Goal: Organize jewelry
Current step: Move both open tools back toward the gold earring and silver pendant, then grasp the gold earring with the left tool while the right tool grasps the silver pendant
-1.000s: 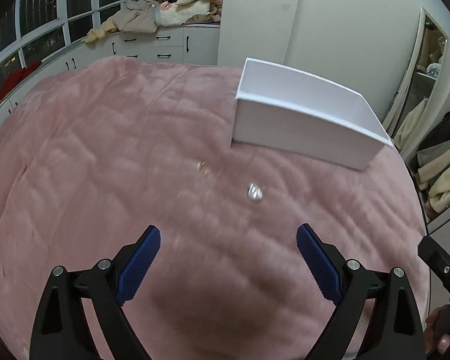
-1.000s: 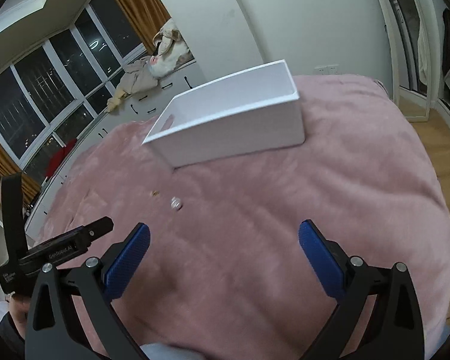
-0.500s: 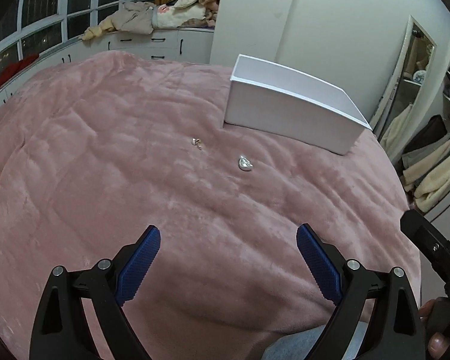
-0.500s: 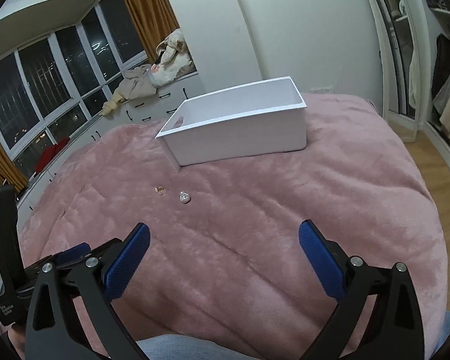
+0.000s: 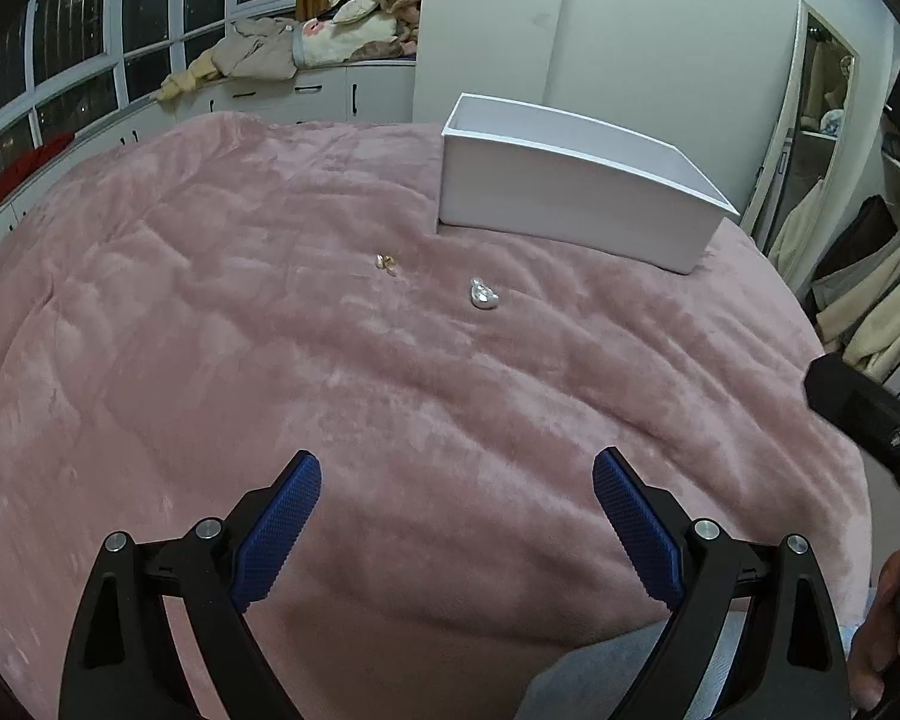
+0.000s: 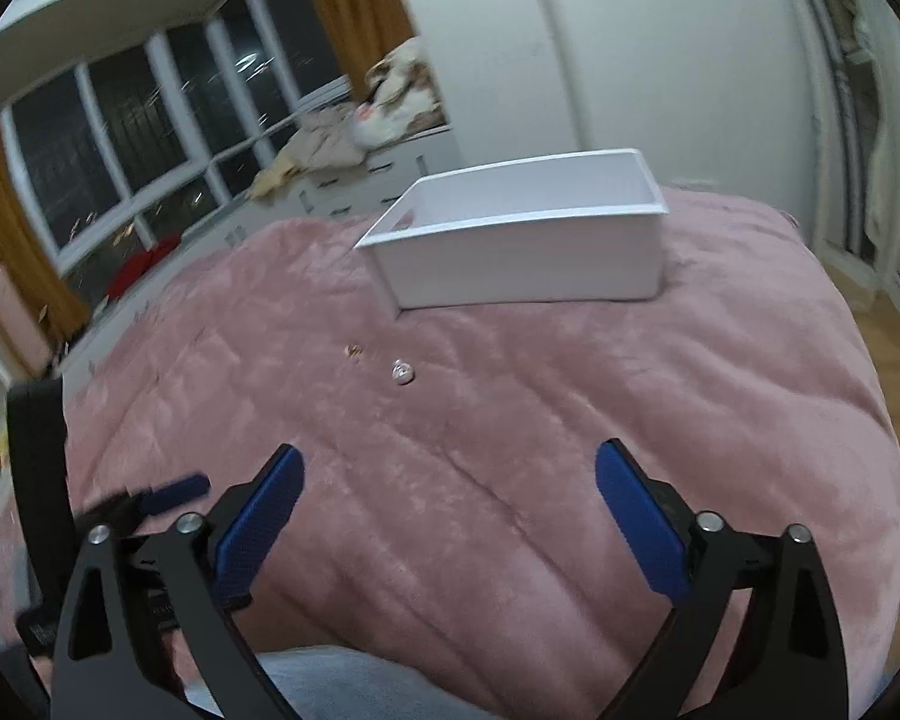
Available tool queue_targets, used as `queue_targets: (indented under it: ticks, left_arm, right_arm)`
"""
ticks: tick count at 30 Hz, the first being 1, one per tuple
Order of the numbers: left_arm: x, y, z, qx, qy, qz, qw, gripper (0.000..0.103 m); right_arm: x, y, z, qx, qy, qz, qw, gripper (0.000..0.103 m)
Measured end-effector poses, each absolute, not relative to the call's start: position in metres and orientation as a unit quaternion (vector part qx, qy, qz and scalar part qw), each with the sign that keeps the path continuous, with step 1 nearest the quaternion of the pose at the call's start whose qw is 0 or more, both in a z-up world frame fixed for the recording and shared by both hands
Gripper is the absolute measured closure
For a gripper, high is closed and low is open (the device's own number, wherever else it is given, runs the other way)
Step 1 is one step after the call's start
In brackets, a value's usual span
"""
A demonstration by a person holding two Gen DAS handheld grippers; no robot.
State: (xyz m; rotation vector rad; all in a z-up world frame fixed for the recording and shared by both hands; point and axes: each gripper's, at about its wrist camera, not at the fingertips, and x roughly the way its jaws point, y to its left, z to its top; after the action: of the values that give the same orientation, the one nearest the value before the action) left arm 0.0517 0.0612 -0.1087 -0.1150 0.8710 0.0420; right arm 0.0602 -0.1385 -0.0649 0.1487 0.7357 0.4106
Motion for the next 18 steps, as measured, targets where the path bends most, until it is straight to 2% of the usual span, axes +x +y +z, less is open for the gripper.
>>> queue_targets:
  ticks: [3,5,7,13,18]
  left_arm:
    - [0.063,0.070,-0.114,-0.059,0.425,0.019,0.903,0.011]
    - [0.074,0.076,-0.119,-0.056,0.425,0.013,0.903,0.022]
    - [0.084,0.084,-0.123,-0.058,0.423,0.006,0.904,0.026]
    - [0.123,0.114,-0.129,-0.066,0.408,0.005,0.911,0.032]
    - [0.166,0.131,-0.139,-0.059,0.392,-0.012,0.918,0.032]
  right_arm:
    - [0.077,-0.130,-0.074,0.051,0.363,0.213,0.906,0.024]
    - [0.092,-0.127,-0.084,0.065,0.378,0.232,0.894,0.040]
    - [0.106,-0.123,-0.093,0.076,0.390,0.248,0.884,0.047]
    - [0.140,-0.100,-0.115,0.082,0.411,0.298,0.858,0.059]
    - [0.163,-0.086,-0.130,0.072,0.421,0.311,0.849,0.062]
